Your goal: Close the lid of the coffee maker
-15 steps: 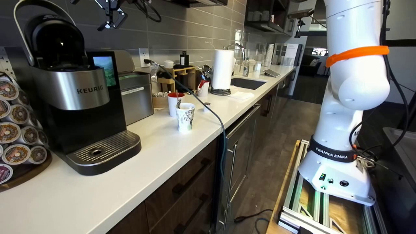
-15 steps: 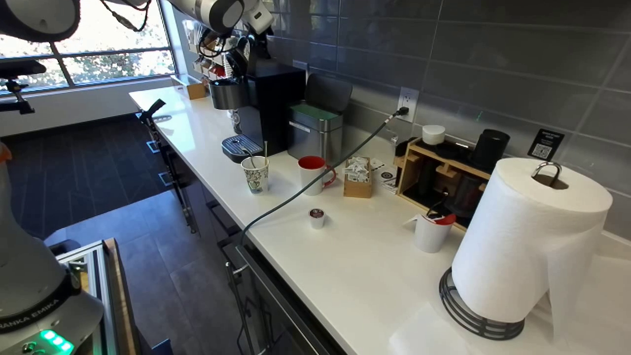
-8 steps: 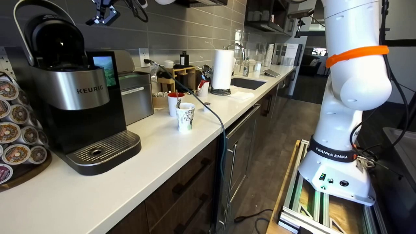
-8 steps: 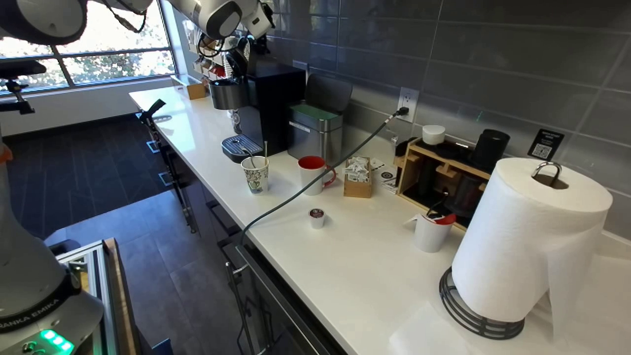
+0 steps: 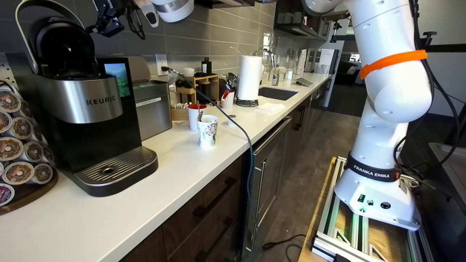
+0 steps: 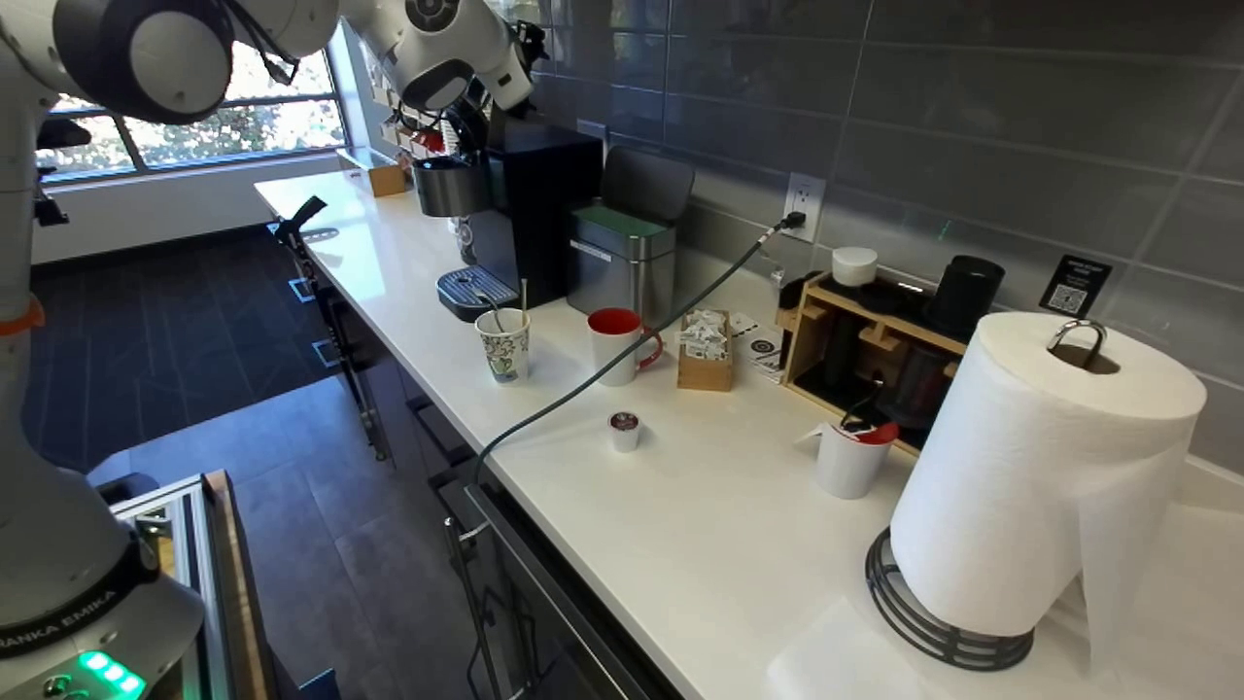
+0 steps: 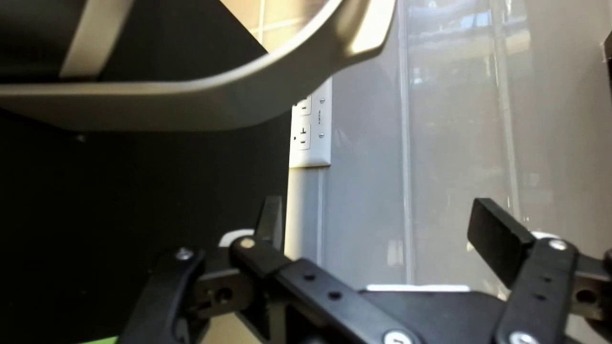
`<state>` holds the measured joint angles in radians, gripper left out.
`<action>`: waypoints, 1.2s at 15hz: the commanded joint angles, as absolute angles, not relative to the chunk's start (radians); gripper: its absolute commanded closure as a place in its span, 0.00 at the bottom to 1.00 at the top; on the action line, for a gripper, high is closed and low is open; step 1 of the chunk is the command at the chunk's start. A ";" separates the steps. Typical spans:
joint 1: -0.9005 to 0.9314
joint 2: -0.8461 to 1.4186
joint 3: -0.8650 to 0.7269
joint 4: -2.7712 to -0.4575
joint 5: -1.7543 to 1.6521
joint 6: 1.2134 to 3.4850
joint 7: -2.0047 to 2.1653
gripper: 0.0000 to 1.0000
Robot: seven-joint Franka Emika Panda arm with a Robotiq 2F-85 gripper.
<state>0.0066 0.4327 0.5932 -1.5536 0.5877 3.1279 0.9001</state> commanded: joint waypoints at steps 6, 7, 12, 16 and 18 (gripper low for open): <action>-0.231 0.603 0.957 -1.500 0.641 3.160 0.711 0.00; -0.249 0.624 0.990 -1.496 0.640 3.164 0.706 0.00; -0.305 0.701 1.092 -1.507 0.621 3.156 0.677 0.00; -0.310 0.757 1.136 -1.482 0.620 3.205 0.678 0.00; -0.307 0.782 1.154 -1.459 0.614 3.240 0.682 0.00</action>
<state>-0.3061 0.7236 1.1057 -1.4983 0.6124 3.1849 0.7046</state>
